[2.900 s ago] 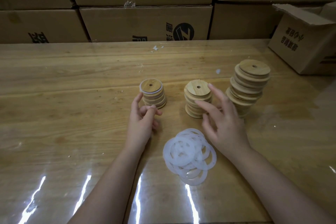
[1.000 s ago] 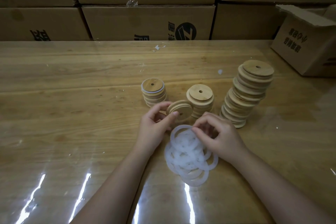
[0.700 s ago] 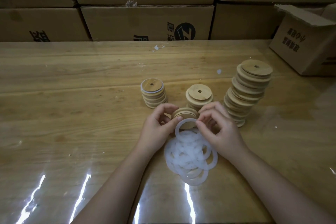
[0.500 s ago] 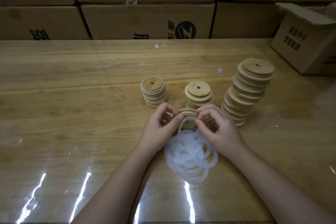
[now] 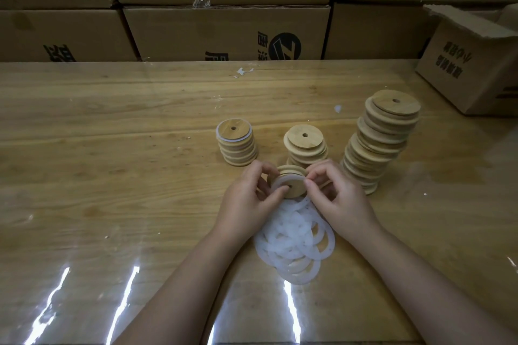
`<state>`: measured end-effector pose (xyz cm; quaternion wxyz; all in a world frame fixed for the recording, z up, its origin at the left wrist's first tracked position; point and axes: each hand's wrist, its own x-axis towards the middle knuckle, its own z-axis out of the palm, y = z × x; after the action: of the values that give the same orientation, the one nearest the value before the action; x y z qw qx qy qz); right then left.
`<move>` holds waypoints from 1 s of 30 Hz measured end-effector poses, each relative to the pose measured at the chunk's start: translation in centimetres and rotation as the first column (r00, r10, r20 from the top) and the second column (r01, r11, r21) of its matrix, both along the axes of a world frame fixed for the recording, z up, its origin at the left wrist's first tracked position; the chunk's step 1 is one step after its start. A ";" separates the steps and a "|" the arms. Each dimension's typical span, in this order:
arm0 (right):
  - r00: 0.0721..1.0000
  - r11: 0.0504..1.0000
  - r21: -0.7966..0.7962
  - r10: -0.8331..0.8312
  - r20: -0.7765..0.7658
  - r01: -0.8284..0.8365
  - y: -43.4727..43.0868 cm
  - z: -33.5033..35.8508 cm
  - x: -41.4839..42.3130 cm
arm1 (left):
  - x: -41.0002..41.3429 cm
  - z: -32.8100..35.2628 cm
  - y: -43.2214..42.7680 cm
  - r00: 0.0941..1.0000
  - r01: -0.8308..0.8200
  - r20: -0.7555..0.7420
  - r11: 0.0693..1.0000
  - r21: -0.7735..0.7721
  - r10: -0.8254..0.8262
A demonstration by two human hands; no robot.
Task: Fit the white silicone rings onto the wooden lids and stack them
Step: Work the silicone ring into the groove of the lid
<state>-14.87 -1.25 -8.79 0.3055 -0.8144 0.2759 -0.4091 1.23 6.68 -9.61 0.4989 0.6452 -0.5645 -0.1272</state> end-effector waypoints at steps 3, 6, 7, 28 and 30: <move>1.000 0.995 -0.095 0.023 -0.001 -0.023 0.0 0.2 0.0 | 0.0 0.0 0.0 0.998 -0.005 0.056 1.000 0.001 0.005; 1.000 0.992 -0.126 0.007 0.028 -0.003 0.0 0.3 0.0 | -0.1 0.1 0.0 1.000 0.016 0.017 0.999 -0.051 -0.016; 0.999 0.993 -0.121 0.001 0.036 0.003 -0.1 0.3 0.0 | -0.1 0.1 0.0 1.000 0.023 -0.002 0.998 -0.065 -0.023; 0.996 0.999 -0.023 -0.024 0.081 0.026 -0.2 0.1 0.0 | 0.0 0.3 0.0 0.983 0.014 -0.182 0.998 -0.054 -0.023; 0.997 0.999 -0.022 -0.023 0.077 0.025 -0.2 0.0 0.1 | 0.1 0.2 0.0 0.983 0.008 -0.183 0.999 -0.054 -0.018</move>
<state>-14.80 -1.49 -8.74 0.3018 -0.7981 0.2690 -0.4467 1.29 6.68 -9.36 0.5649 0.6136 -0.5234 -0.1743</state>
